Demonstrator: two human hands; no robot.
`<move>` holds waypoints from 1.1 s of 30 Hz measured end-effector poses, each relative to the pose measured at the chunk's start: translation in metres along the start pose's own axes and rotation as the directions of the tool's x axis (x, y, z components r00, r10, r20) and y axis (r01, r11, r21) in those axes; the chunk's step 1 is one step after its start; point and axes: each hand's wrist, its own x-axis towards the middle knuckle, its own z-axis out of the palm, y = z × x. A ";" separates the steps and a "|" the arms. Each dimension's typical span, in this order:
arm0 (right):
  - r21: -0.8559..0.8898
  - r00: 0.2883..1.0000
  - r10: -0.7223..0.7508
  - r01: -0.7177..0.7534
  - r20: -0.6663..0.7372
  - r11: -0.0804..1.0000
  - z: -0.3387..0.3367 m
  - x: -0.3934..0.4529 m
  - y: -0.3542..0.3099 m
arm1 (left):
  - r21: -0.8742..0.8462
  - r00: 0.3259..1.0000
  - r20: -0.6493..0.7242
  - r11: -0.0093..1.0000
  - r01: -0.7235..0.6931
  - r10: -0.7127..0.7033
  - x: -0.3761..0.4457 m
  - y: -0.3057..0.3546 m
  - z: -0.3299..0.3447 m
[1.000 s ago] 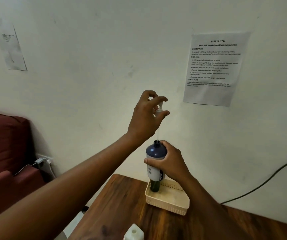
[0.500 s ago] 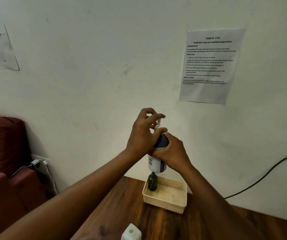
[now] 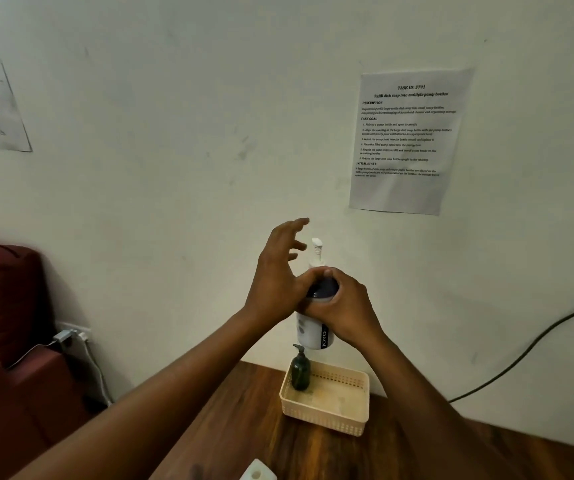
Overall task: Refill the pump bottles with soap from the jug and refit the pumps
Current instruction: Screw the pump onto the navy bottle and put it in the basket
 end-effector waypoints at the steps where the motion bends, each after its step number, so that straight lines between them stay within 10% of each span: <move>1: 0.014 1.000 0.001 -0.001 -0.002 1.000 -0.002 0.000 0.001 | -0.004 0.998 -0.030 0.999 0.049 -0.049 0.002 0.001 -0.004; 7: 0.009 1.000 0.004 -0.004 -0.015 1.000 -0.010 0.002 0.002 | -0.013 0.929 0.177 0.943 0.332 -0.324 0.025 0.006 -0.017; 13: 0.017 0.999 -0.016 0.016 -0.031 1.000 -0.016 0.004 -0.008 | -0.073 0.938 0.163 0.944 0.322 -0.307 0.032 0.013 -0.002; 20: 0.065 0.999 -0.014 0.016 -0.033 0.998 -0.023 0.000 -0.002 | -0.138 0.778 0.588 0.921 0.364 -0.220 0.047 0.015 -0.019; 27: 0.001 0.998 -0.031 0.031 -0.047 1.000 -0.028 0.001 -0.007 | -0.159 0.926 0.244 0.930 0.330 -0.287 0.038 0.016 -0.002; 33: 0.085 1.000 -0.009 0.010 -0.019 0.996 -0.033 -0.001 -0.006 | -0.184 0.883 0.385 0.915 0.360 -0.270 0.043 0.023 -0.003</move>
